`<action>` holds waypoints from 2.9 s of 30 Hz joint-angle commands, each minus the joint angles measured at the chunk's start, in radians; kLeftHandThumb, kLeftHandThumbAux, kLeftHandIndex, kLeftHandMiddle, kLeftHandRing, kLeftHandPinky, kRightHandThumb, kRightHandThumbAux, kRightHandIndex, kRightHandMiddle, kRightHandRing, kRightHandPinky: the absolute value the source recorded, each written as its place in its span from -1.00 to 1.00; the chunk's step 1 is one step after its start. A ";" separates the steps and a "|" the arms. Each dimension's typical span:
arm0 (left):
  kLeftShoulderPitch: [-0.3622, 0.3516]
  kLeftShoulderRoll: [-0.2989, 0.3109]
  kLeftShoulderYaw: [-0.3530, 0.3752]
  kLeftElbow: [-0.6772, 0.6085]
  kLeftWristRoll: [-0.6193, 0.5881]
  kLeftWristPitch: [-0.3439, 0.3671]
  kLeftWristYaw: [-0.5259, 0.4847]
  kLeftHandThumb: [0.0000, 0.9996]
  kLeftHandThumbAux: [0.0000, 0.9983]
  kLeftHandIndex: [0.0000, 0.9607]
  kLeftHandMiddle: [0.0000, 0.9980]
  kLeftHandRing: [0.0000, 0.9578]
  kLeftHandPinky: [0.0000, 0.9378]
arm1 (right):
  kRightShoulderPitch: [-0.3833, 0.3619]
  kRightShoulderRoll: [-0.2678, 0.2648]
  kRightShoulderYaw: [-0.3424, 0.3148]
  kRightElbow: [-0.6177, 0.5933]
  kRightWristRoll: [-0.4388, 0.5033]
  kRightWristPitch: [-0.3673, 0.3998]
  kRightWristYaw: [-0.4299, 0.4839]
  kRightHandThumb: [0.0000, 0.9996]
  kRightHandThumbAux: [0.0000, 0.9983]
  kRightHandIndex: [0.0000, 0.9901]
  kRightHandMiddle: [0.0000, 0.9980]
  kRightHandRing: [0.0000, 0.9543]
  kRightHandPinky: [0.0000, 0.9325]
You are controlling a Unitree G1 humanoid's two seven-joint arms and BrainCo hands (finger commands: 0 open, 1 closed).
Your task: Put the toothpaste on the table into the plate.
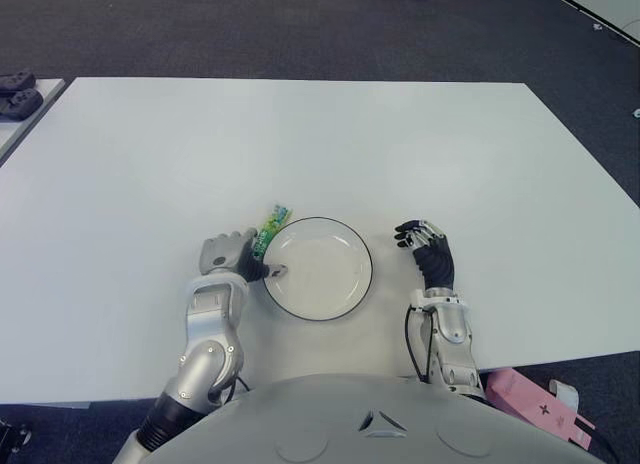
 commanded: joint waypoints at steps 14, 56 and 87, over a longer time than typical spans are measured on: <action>0.006 -0.073 -0.015 0.158 0.011 0.076 0.083 -1.00 -0.05 -0.84 -0.49 -0.54 -0.56 | 0.020 0.000 -0.005 -0.001 0.012 0.028 0.000 0.42 0.45 -0.13 -0.04 -0.01 0.00; -0.065 0.091 0.245 -0.182 0.007 -0.008 0.111 -1.00 -0.02 -0.43 -0.05 -0.05 0.02 | -0.024 -0.012 0.005 0.059 -0.010 0.025 -0.001 0.42 0.45 -0.13 -0.03 -0.01 0.00; -0.075 -0.007 0.402 -0.313 -0.145 -0.103 0.359 -0.97 0.07 -0.42 -0.23 -0.11 -0.01 | -0.032 -0.008 0.018 0.059 -0.027 0.027 -0.023 0.41 0.45 -0.13 -0.02 0.00 0.02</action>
